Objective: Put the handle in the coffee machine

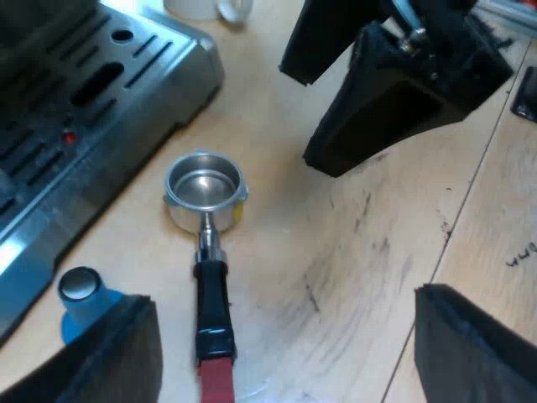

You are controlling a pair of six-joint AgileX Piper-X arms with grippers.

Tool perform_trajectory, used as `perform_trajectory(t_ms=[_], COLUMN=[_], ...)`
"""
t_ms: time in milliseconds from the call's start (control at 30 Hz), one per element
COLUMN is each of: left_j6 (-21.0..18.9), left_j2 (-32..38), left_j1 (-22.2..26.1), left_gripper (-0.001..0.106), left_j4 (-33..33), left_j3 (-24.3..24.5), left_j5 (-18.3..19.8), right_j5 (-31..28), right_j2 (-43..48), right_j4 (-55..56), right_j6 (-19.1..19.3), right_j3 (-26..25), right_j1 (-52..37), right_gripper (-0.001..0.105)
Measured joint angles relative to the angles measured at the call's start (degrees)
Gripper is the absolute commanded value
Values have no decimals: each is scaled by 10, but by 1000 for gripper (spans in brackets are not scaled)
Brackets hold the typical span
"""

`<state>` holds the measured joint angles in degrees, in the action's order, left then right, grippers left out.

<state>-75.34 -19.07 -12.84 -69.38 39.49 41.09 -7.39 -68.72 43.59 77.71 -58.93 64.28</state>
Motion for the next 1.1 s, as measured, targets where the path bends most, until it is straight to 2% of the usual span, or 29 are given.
perform_trajectory(t_ms=[133, 267, 433, 567, 633, 1100], left_j6=[-1, -1, -1, -1, -1, -1], left_j2=[27, 27, 27, 27, 27, 27], left_j1=[0, 0, 0, 0, 0, 0], left_gripper=[66, 66, 78, 78, 78, 78], left_j4=[0, 0, 0, 0, 0, 0], left_j3=[1, 1, 1, 1, 0, -12], left_j5=[-32, -35, -37, -37, -38, -39], right_j5=[-11, -11, -11, -8, 12, 56], right_j2=[-9, -32, -67, -83, -92, -163], right_j4=[0, 0, -1, -1, -1, -4], right_j6=[7, 12, 11, 8, 8, 70], right_j3=[0, 0, 0, -8, -22, -62], right_j1=[0, 0, -11, -42, -64, -132], right_gripper=[81, 81, 81, 81, 81, 81])
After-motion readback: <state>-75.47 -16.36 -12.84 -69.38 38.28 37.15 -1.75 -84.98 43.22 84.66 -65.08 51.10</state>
